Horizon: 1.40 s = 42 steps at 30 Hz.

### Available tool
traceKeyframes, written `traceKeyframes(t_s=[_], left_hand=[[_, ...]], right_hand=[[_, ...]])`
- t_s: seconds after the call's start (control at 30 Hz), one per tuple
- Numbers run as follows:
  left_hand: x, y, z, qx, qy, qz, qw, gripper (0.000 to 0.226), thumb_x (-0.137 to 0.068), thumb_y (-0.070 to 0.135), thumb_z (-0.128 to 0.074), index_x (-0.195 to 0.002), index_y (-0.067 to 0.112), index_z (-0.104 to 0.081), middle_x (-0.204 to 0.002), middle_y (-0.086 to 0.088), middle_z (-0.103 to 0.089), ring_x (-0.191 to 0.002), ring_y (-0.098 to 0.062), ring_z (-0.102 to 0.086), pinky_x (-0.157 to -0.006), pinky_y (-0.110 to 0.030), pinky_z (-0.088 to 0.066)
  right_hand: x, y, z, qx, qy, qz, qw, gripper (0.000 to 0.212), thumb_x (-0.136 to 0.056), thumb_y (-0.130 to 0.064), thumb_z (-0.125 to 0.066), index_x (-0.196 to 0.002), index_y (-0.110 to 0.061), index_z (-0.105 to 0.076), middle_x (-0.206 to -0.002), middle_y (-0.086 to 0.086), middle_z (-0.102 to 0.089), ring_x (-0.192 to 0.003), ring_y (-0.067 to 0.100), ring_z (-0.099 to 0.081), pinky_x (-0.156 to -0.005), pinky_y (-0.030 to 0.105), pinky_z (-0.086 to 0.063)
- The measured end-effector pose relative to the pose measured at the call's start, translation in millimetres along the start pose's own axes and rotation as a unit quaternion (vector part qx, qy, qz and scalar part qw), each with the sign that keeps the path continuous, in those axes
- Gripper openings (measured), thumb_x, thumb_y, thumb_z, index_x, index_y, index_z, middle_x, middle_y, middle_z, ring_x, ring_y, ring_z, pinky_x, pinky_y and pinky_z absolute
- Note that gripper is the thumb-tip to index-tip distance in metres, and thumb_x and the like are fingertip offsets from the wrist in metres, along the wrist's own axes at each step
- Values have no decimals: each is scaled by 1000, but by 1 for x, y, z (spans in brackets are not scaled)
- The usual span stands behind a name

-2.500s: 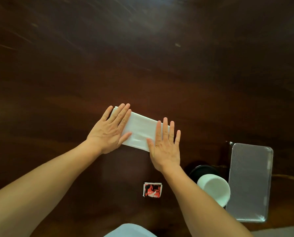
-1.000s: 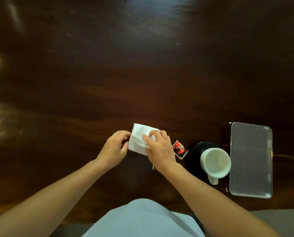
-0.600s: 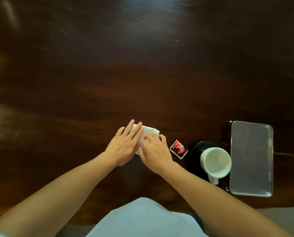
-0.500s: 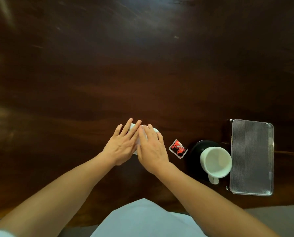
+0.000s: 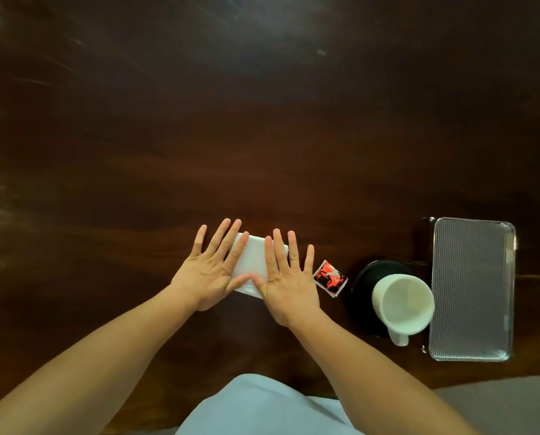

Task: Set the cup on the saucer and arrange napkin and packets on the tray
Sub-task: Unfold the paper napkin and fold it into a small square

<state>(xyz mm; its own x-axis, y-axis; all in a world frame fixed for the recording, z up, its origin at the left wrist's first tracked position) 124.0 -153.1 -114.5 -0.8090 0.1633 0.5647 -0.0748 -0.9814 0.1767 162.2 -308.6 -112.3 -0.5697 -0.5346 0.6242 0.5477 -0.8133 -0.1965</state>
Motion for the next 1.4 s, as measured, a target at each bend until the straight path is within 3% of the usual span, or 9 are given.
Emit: traceKeyframes(t_s=[0.2,0.33,0.43,0.57,0.73,0.83,1.03,1.17,1.4], left_hand=[[-7,3,23,-5,-68,43,997,98,-85,84,-18,-156,28,17,-161,-2,34,-146,-30,34,-117,-58,12],[-5,20,53,38,-5,115,993,79,-80,56,-71,-141,24,-33,-162,-11,-15,-150,-36,-12,-116,-52,-23],[2,25,63,129,61,172,975,47,-79,24,-79,-114,24,-48,-123,-4,-57,-115,-26,-54,-95,-40,-44],[22,11,60,407,27,231,883,31,-74,23,-85,-98,20,-65,-93,0,-66,-88,-17,-63,-75,-33,-54],[50,16,62,683,-40,255,684,32,-86,42,-74,-107,18,-70,-107,-6,-74,-97,-24,-72,-91,-44,-56],[53,39,73,741,-17,290,606,30,-96,49,-57,-105,21,-62,-110,-8,-70,-101,-27,-69,-83,-45,-59],[64,69,112,564,260,272,735,46,-102,53,-38,-98,11,-57,-88,-3,-63,-78,-20,-65,-58,-29,-51],[71,86,125,559,330,203,733,38,-103,47,-41,-87,13,-49,-76,-3,-59,-60,-17,-65,-36,-20,-44],[67,117,126,641,322,196,668,35,-107,41,-31,-92,16,-51,-85,-9,-60,-74,-28,-68,-40,-27,-46]], right_hand=[[-6,-4,17,13,-23,-19,999,90,-95,-72,-22,-154,-20,21,-159,6,35,-143,35,36,-116,65,12],[-4,-14,52,-2,12,-40,999,72,-92,-52,-59,-149,-15,-33,-167,10,-5,-152,39,0,-117,63,-9],[2,-22,70,-60,57,-48,995,31,-93,-29,-64,-121,-19,-54,-134,9,-52,-127,33,-45,-103,51,-38],[16,-7,69,-390,7,-111,914,17,-90,-16,-67,-98,-20,-53,-91,-1,-55,-77,13,-55,-64,29,-49],[42,20,73,-668,29,-186,720,19,-88,-21,-73,-103,-18,-63,-106,7,-69,-96,26,-69,-83,50,-60],[54,17,79,-684,51,-200,700,16,-98,-28,-58,-112,-21,-60,-110,6,-66,-98,24,-68,-84,48,-60],[82,5,104,-590,179,-212,758,38,-105,-46,-32,-124,-15,-43,-109,6,-57,-93,21,-58,-68,35,-51],[102,15,114,-544,242,-192,780,42,-101,-56,-35,-113,-17,-44,-98,5,-57,-87,26,-66,-50,41,-61],[140,37,136,-507,347,-132,777,33,-105,-45,-31,-100,-17,-48,-81,-5,-57,-68,9,-60,-47,14,-45]])
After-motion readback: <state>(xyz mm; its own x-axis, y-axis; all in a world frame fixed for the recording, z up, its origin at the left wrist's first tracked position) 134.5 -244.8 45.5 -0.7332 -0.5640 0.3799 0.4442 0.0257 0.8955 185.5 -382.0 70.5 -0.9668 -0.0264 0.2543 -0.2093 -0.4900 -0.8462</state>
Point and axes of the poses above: each hand's wrist, its own x-axis away from the middle knuckle, its own z-axis out of the back of the hand, y = z × x, the point moved 6 cm from there along -x, towards the middle knuckle
